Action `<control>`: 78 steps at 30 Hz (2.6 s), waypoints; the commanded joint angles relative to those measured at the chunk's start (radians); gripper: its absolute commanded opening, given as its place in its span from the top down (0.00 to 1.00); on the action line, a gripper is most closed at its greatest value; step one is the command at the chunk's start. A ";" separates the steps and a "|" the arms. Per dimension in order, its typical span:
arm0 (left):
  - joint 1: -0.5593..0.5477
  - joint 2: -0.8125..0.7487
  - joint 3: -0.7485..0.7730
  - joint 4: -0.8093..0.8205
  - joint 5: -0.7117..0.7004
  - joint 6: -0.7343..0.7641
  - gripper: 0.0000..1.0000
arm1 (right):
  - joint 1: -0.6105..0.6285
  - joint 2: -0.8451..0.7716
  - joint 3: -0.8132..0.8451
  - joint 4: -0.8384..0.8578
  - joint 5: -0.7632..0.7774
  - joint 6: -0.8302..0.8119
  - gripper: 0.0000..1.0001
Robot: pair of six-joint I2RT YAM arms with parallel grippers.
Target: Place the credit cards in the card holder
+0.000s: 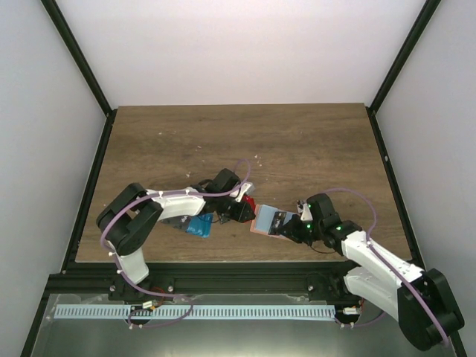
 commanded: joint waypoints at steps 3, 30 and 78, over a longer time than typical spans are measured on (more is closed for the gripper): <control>-0.005 0.028 0.035 0.008 0.010 0.018 0.72 | -0.022 0.014 -0.023 0.043 -0.030 -0.022 0.99; -0.005 0.109 0.064 0.006 0.050 0.035 0.75 | -0.191 0.174 -0.044 0.185 -0.246 -0.066 0.99; -0.022 0.127 0.060 0.011 0.063 0.036 0.75 | -0.196 0.422 -0.082 0.507 -0.359 -0.024 0.99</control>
